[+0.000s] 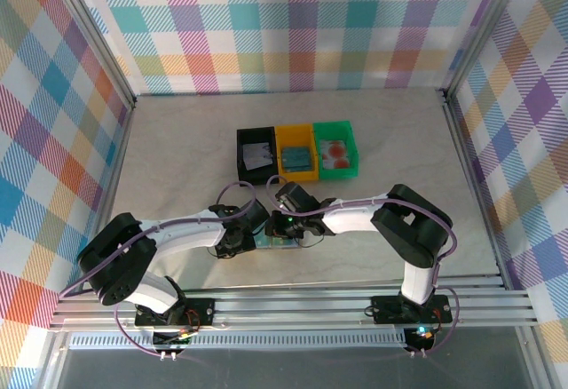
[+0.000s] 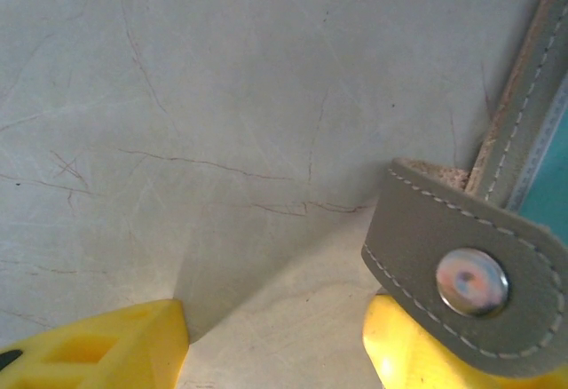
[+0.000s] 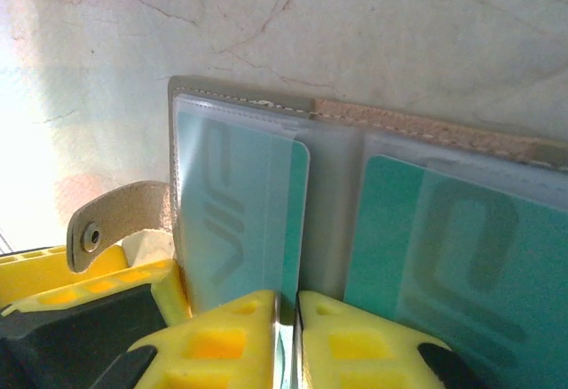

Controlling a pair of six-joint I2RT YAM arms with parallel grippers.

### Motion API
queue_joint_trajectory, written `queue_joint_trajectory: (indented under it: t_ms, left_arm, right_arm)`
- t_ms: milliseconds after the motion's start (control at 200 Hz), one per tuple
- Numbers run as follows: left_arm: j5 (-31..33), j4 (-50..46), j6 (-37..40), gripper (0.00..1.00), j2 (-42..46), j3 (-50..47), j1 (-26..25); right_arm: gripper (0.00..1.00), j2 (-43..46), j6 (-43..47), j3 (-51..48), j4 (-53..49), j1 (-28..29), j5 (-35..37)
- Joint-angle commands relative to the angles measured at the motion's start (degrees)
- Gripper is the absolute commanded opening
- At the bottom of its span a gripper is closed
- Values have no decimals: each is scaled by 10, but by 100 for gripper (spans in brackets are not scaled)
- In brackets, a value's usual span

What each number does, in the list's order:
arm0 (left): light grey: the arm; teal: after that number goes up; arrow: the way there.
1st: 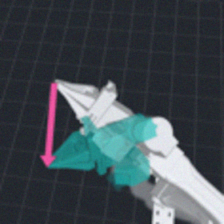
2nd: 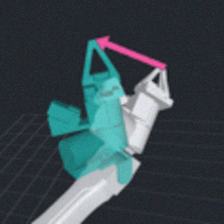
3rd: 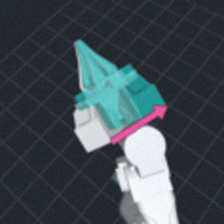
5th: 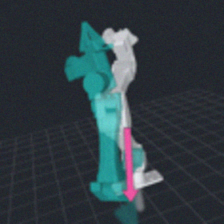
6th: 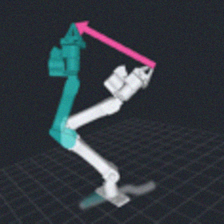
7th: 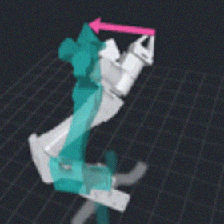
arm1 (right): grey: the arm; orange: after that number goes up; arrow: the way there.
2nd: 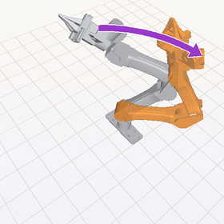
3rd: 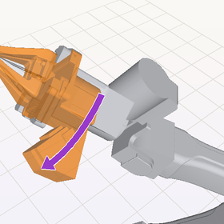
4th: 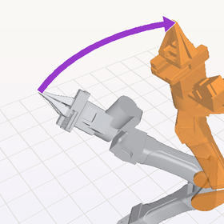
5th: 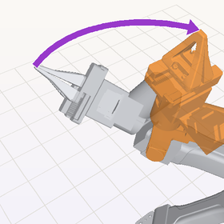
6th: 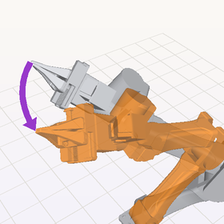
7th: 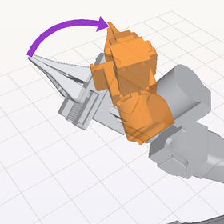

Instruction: Take the credit cards out of the card holder

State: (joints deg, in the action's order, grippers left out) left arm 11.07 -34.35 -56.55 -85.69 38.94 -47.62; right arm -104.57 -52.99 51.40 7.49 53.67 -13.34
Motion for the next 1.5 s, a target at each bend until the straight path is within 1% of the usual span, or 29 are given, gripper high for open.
queue_joint_trajectory:
  t_ms: [0, 210, 320, 565, 840, 1165, 1495]
  left_arm:
    - [-190, 315, 8, 58, -168, -86, -10]
    - [-188, 311, 12, 58, -162, -89, -8]
    - [-188, 309, 13, 58, -160, -90, -8]
    - [-183, 290, 19, 59, -137, -90, 1]
    - [-178, 272, 25, 59, -117, -87, 9]
    - [-178, 271, 25, 59, -114, -87, 11]
    - [-181, 274, 23, 59, -116, -88, 12]
  right_arm:
    - [11, 0, 16, -8, 52, 4, -29]
    - [6, 2, 14, -11, 61, 4, -37]
    - [0, 7, 13, -15, 67, 4, -40]
    - [0, 43, 17, -37, 62, 2, -21]
    - [0, 70, 12, -60, 63, -10, -19]
    - [0, 107, 17, -85, 51, -24, -16]
    - [0, 123, 26, -92, 35, -34, -20]
